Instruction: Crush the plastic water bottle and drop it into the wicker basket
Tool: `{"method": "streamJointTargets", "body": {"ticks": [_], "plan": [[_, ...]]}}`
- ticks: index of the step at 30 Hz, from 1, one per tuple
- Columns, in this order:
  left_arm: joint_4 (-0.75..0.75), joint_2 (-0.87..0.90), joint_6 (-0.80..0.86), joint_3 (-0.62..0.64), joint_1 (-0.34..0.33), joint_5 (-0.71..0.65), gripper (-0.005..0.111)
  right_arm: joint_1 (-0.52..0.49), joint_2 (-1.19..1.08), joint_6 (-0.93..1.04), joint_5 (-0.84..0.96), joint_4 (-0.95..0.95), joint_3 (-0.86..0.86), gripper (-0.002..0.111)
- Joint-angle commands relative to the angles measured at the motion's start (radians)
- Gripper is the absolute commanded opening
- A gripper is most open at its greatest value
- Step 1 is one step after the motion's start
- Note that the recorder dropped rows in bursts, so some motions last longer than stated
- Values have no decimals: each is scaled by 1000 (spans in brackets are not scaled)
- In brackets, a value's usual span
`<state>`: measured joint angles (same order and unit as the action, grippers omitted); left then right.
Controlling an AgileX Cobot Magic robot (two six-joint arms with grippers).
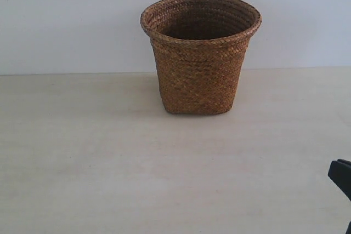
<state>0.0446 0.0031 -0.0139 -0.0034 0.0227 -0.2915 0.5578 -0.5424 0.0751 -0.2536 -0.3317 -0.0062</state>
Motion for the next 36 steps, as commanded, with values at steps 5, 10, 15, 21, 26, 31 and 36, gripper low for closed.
{"method": "streamJointTargets", "body": {"ticks": [5, 10, 15, 21, 26, 31, 36], "plan": [[10, -3, 7, 3, -3, -2, 4, 0, 9, 2, -6, 2, 6, 0], [10, -3, 7, 3, -3, -2, 4, 0, 9, 2, -6, 2, 6, 0], [10, -3, 7, 3, -3, -2, 4, 0, 9, 2, -6, 2, 6, 0], [10, -3, 7, 3, -3, -2, 4, 0, 9, 2, -15, 2, 6, 0], [10, -3, 7, 3, -3, -2, 4, 0, 9, 2, -11, 2, 6, 0], [10, -3, 7, 3, -3, -2, 4, 0, 9, 111, -27, 3, 6, 0], [10, -3, 7, 3, -3, -2, 4, -125, 92, 111, 84, 63, 6, 0]]}}
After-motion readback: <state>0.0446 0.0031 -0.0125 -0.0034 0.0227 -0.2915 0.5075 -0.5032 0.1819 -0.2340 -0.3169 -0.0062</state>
